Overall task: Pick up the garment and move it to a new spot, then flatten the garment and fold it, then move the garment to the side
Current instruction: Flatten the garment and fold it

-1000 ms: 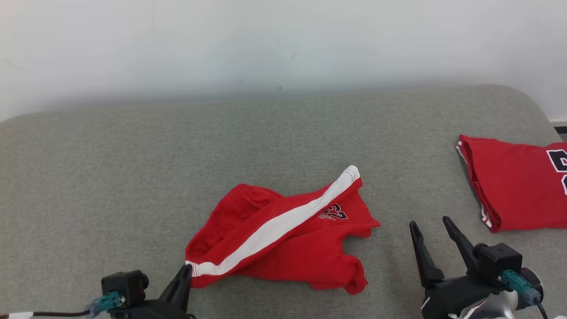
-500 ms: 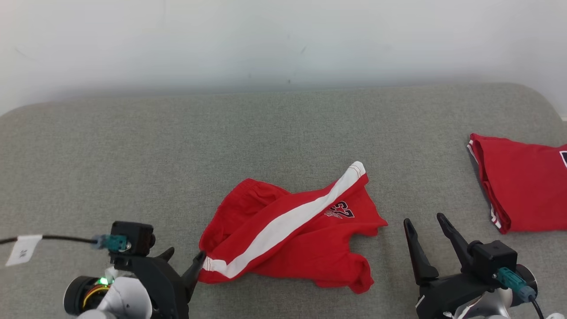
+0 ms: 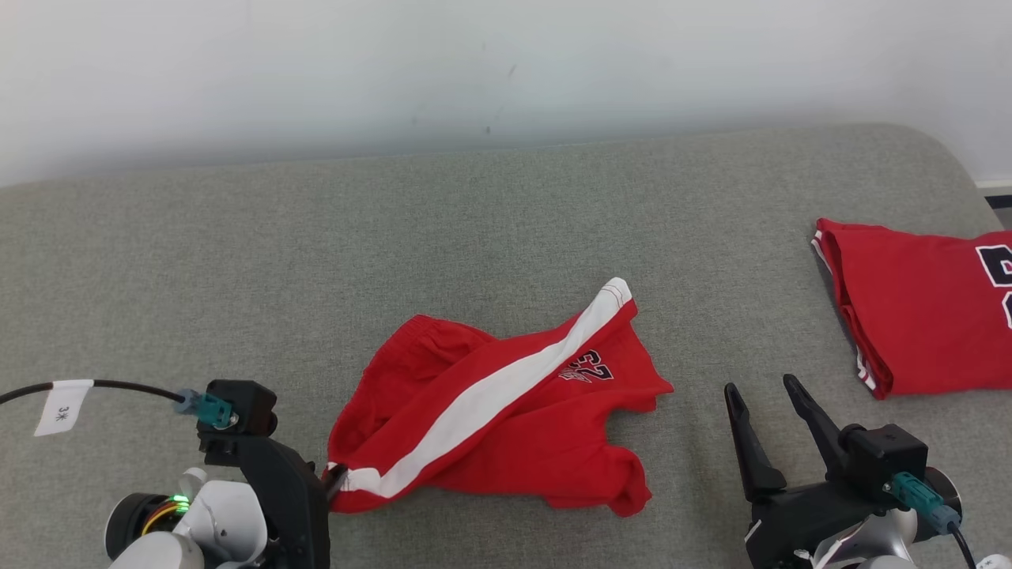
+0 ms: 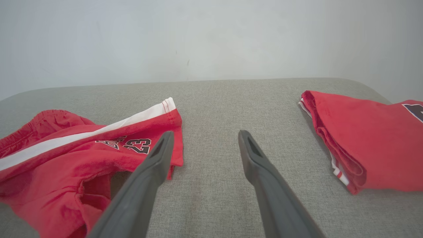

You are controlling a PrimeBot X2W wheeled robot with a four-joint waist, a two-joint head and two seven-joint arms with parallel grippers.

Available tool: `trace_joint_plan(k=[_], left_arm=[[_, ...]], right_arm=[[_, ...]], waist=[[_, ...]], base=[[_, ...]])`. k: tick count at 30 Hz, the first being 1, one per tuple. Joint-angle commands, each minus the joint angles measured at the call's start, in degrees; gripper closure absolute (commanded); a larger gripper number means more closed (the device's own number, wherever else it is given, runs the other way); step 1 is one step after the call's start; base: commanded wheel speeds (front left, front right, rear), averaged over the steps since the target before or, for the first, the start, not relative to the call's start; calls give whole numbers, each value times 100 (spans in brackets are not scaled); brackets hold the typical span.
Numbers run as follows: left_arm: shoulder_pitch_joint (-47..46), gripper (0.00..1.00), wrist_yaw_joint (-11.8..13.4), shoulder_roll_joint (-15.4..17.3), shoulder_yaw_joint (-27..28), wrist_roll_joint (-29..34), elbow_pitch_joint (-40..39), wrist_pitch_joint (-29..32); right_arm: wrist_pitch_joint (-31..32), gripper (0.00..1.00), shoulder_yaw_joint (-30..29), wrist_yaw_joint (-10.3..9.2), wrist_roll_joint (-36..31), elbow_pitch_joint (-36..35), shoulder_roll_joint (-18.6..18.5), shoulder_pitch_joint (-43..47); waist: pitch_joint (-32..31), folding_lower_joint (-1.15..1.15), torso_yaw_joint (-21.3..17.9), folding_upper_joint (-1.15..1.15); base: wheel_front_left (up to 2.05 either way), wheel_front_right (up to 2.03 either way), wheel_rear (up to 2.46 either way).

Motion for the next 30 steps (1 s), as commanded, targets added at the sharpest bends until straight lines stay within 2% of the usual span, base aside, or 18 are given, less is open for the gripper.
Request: trace_joint_plan(k=[1, 2, 4, 7, 8, 14, 21, 25, 30], left_arm=[[73, 48, 9, 15, 13, -65, -36, 32], [94, 42, 22, 6, 25, -111, -103, 60], [113, 51, 33, 16, 9, -131, -120, 100], [105, 84, 11, -44, -35, -168, -103, 129], [99, 100, -12, -68, -55, -183, -96, 119], [118, 100, -73, -149, -59, -151, -69, -77], [272, 100, -43, -295, -151, -2, -163, -400], [273, 100, -21, -457, -283, 128, -265, -587], [78, 100, -145, -618, -432, 228, -280, -673]], right_arm=[[-30, 0, -23, 4, 9, -13, -5, 24], [-23, 0, -31, 4, -12, -6, 10, 15], [-12, 0, -2, 4, -26, -1, 26, -19], [-11, 0, 39, 4, -34, 3, 32, -71], [-15, 0, 53, 4, -39, 5, 32, -85], [105, 0, 207, 4, -32, -26, -122, -282], [880, 0, 447, 4, 6, 105, -474, -1130], [1749, 0, 684, 4, 24, 473, -673, -1916], [2720, 0, 717, 4, 133, 1130, -874, -2841]], waist=[[3, 0, 9, 0], [8, 0, 36, 0], [9, 0, 59, 0], [12, 0, 83, 0], [13, 0, 91, 0], [51, 0, 125, 0], [256, 0, 268, 0], [443, 0, 443, 0], [675, 0, 733, 0]], base=[[0, 0, 0], [0, 0, 0], [0, 0, 0], [0, 0, 0], [0, 0, 0], [0, 0, 0], [0, 0, 0], [0, 0, 0], [0, 0, 0]])
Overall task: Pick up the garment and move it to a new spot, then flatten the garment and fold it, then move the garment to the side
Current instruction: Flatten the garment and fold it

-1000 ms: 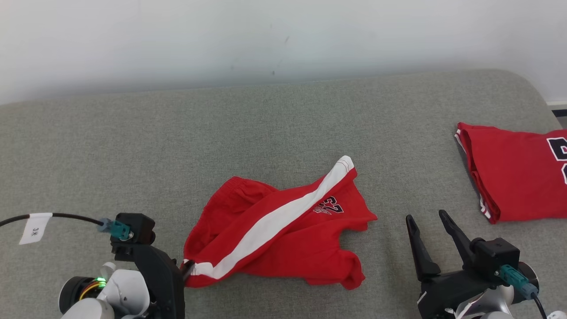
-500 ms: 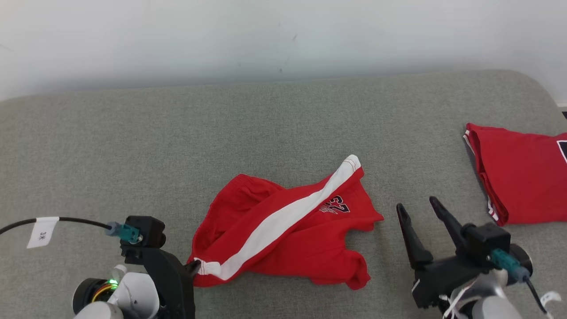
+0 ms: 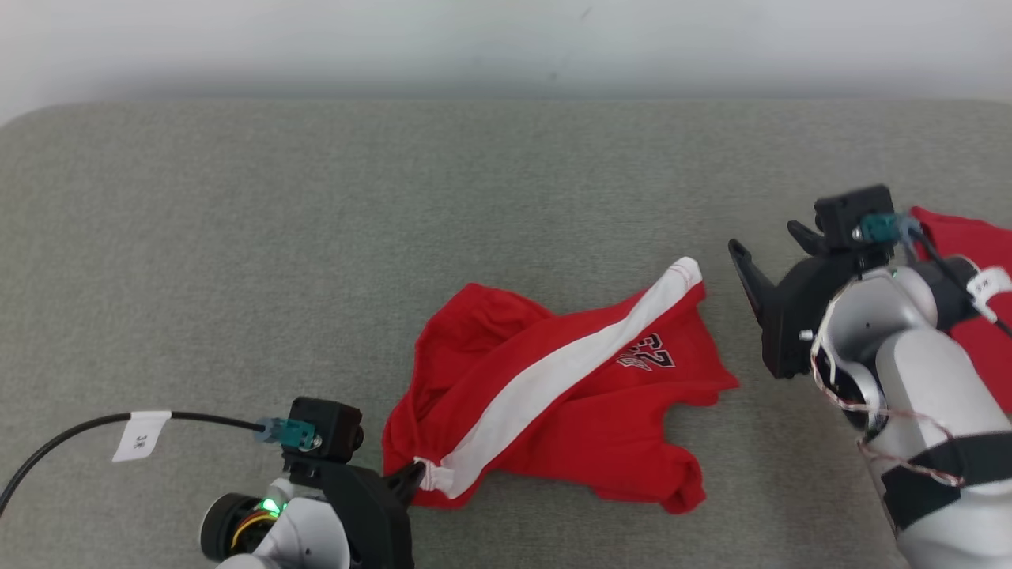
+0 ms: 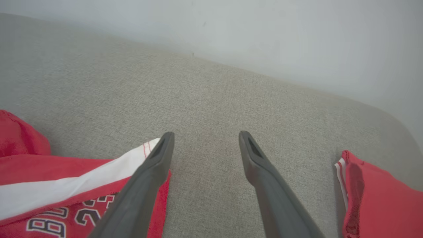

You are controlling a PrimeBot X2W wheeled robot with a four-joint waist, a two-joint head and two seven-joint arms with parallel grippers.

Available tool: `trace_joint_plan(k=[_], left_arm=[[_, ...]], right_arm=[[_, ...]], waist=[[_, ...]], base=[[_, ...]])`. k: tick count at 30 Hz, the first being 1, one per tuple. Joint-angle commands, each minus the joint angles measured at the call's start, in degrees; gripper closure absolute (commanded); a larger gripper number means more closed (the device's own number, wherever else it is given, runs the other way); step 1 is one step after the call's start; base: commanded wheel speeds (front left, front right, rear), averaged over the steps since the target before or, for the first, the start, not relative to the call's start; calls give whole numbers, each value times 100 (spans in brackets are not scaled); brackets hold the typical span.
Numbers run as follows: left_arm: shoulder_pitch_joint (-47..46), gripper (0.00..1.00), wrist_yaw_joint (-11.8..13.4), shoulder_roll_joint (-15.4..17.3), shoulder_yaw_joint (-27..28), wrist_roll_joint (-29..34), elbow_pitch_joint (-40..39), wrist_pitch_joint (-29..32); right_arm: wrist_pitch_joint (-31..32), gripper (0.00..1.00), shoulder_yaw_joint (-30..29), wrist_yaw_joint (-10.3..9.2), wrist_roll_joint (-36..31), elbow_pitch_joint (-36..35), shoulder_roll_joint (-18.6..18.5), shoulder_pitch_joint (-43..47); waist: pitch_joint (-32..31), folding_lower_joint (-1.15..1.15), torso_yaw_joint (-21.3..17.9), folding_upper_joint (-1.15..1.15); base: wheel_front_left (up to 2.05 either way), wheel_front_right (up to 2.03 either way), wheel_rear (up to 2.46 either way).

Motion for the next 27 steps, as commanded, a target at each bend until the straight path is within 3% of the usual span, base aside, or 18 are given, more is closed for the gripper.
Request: trace_joint_plan(k=[1, 6, 12, 14, 15, 19, 21, 27], left_arm=[[-134, 100, -45, -52, -35, 84, 18, -37], [-322, 100, -142, -246, -136, 106, 162, -108], [-281, 100, -178, -320, -188, 82, 263, -176], [-228, 100, -156, -304, -181, 73, 273, -194], [-209, 100, -156, -295, -176, 69, 274, -195], [-211, 100, -138, -259, -147, 44, 244, -194], [-216, 100, -119, -239, -127, 41, 231, -197], [-122, 100, -47, -194, -4, -14, 231, -299]], right_arm=[[180, 0, 56, 4, 101, 151, -20, -172], [821, 0, 354, 4, 368, 533, -165, -539], [1261, 0, 440, 4, 592, 317, -298, -298], [1328, 26, 423, 4, 589, 232, -346, -222], [1374, 51, 391, 4, 588, 225, -338, -184], [1514, 66, 350, 4, 579, 105, -259, -36], [1516, 100, 324, 4, 550, 12, -252, 30], [1439, 100, 115, 4, 514, -472, -278, 453]], waist=[[219, -1, 266, 0], [309, -1, 544, 0], [249, -1, 622, 0], [236, -1, 590, 0], [237, -1, 574, 0], [262, -1, 499, 0], [266, -1, 464, 0], [223, -1, 392, 0]], base=[[0, 0, 0], [0, 0, 0], [0, 0, 0], [0, 0, 0], [0, 0, 0], [0, 0, 0], [0, 0, 0], [0, 0, 0]])
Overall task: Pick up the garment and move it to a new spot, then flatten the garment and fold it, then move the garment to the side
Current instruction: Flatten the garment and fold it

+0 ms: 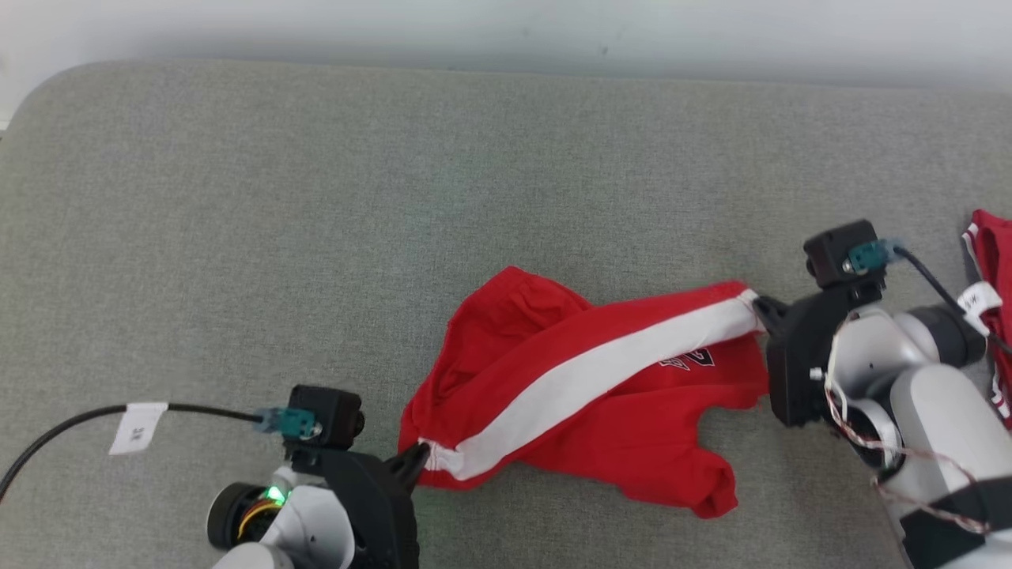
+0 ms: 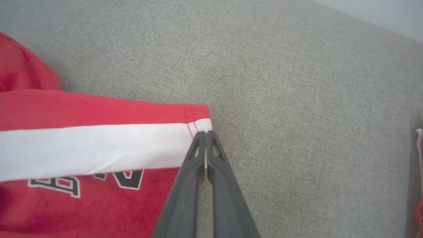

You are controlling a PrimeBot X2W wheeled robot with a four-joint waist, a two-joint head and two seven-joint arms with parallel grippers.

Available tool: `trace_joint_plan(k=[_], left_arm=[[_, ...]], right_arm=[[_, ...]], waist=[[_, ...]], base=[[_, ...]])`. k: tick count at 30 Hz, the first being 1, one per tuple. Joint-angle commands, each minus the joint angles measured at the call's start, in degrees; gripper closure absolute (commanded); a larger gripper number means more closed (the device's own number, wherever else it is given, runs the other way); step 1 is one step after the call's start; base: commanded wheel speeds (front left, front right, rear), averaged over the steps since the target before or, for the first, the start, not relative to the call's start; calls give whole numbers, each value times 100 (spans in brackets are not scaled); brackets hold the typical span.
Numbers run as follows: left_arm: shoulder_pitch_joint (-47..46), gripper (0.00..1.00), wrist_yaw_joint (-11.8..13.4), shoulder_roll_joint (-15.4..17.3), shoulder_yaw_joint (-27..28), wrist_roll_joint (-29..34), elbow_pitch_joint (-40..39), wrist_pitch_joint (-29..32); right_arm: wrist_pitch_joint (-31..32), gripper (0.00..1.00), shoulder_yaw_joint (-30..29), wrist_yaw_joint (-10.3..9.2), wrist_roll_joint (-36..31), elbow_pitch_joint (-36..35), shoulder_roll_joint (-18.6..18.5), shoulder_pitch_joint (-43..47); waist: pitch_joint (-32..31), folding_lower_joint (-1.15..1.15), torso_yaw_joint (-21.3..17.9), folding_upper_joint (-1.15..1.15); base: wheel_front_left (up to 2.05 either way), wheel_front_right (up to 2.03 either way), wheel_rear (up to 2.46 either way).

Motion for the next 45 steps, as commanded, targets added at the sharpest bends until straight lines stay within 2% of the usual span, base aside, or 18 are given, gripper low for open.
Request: trace_joint_plan(k=[1, 7, 15, 17, 21, 27, 32, 36, 40, 45], left_arm=[[140, 100, 22, 56, 47, -27, 0, -49], [361, 100, 109, 154, 165, -122, -56, -113], [404, 100, 122, 162, 158, -151, -107, -83], [402, 100, 131, 149, 190, -133, -134, -169], [276, 100, 79, 57, 492, -32, -293, -852], [71, 100, -174, -468, 1235, -351, -480, -2298], [-115, 100, -424, -817, 1622, -663, -638, -2942], [-389, 100, -528, -898, 1739, -920, -827, -2892], [-1230, 100, -518, -616, 1829, -1011, -905, -2343], [-2680, 100, -634, -458, 1992, -1110, -536, -1879]], right_arm=[[56, 100, -41, 4, 0, -136, -10, 222], [223, 100, -399, 4, -8, -795, -4, 789], [683, 100, -479, 4, -74, -1314, -64, 1124], [597, 100, -607, 4, -100, -1512, -34, 1206], [-12, 100, -981, 4, -222, -1953, 99, 1129], [-1193, 100, -1367, 4, -370, -2128, 306, 885], [-1772, 100, -1481, 4, -305, -2180, 371, 736], [-1885, 100, -1358, 4, -120, -2284, 291, 499], [-1872, 100, -737, 4, 215, -2150, 167, -407], [-2205, 100, -187, 4, 886, -1250, 401, -2000]], waist=[[-35, 0, -24, 0], [-84, 0, -56, 0], [-92, 0, 8, 0], [-93, 0, 27, 0], [-115, 0, 13, 0], [-253, 0, -76, 0], [-346, 0, -194, 0], [-261, 0, -335, 0], [243, 0, -666, 0], [1019, 0, -980, 0]], base=[[0, 0, 0], [0, 0, 0], [0, 0, 0], [0, 0, 0], [0, 0, 0], [0, 0, 0], [0, 0, 0], [0, 0, 0], [0, 0, 0], [0, 0, 0]])
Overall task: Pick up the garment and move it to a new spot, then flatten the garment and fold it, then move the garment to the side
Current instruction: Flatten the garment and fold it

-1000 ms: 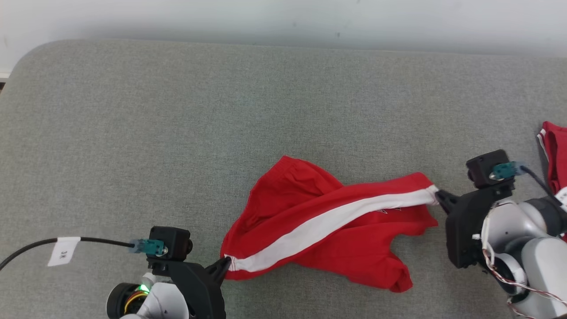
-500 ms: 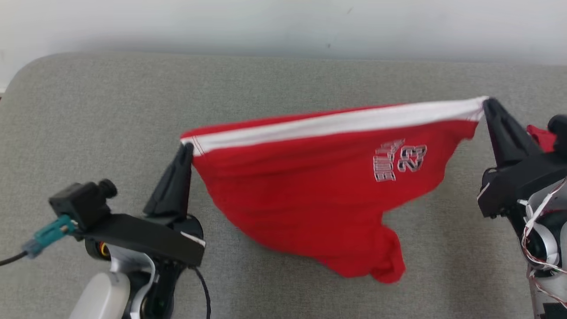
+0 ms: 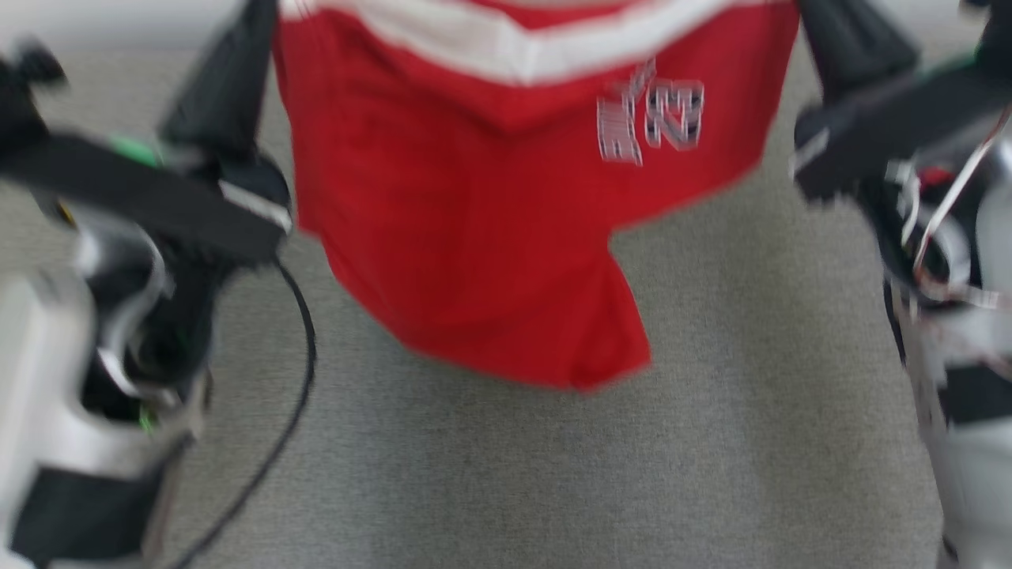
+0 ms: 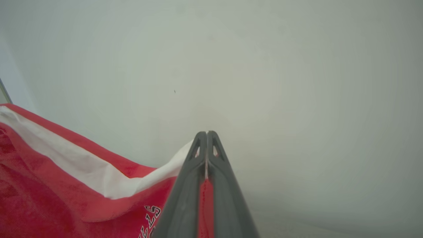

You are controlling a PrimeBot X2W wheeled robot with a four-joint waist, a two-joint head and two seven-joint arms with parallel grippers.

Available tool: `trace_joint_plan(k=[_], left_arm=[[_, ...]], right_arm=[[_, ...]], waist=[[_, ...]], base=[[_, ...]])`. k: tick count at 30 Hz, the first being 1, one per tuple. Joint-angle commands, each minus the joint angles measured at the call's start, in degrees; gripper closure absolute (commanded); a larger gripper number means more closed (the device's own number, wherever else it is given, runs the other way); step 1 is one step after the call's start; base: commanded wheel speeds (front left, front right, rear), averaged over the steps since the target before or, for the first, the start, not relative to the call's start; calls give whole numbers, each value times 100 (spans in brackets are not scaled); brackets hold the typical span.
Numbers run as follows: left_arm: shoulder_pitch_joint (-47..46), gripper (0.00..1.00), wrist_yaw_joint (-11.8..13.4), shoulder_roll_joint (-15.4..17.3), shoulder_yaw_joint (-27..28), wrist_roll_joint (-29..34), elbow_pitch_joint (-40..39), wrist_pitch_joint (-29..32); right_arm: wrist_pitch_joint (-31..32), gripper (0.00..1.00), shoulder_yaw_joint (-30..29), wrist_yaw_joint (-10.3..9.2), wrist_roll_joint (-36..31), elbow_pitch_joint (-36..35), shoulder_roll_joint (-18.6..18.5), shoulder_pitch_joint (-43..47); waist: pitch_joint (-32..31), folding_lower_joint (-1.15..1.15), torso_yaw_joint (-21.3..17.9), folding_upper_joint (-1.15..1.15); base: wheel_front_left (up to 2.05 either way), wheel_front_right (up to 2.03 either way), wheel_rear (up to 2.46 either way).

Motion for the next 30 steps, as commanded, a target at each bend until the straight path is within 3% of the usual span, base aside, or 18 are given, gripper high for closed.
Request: trace_joint_plan(k=[1, 6, 8, 13, 16, 19, 24, 30], left_arm=[[-642, 100, -87, 12, 93, -69, 236, 99], [-2103, 100, -366, -145, 378, -186, 1041, -138], [-2349, 100, -454, -174, 433, -160, 1198, -270], [-3352, 100, -886, -256, 621, 187, 1765, -1193], [-3539, 100, -1069, -268, 582, 276, 1903, -1589], [-3327, 100, -1197, -190, 526, 270, 1920, -1954], [-2221, 100, -1257, -142, 128, -1, 1964, -2352], [-499, 100, -1244, 154, -1002, -69, 2033, -2534]], right_arm=[[-236, 100, 62, 4, 246, 454, 172, -699], [-1052, 100, 163, 4, 177, 1675, 397, -2282], [-1282, 100, 129, 5, 112, 1864, 462, -2551], [-2283, 100, 107, 4, -340, 2592, 524, -3568], [-2474, 100, 287, 4, -533, 2860, 413, -3855], [-2512, 100, 471, 4, -585, 3060, 234, -3848], [-2274, 100, 1145, 4, -311, 3221, -85, -3202], [-1695, 100, 1897, 4, 516, 2727, -479, -1851]], waist=[[892, 0, -481, 0], [1375, 0, -625, 0], [1425, 0, -644, 0], [1574, 0, -697, 0], [1622, 0, -667, 0], [1677, 0, -632, 0], [1626, 0, -579, 0], [1192, 0, -491, 0]], base=[[0, 0, 0], [0, 0, 0], [0, 0, 0], [0, 0, 0], [0, 0, 0], [0, 0, 0], [0, 0, 0], [0, 0, 0]])
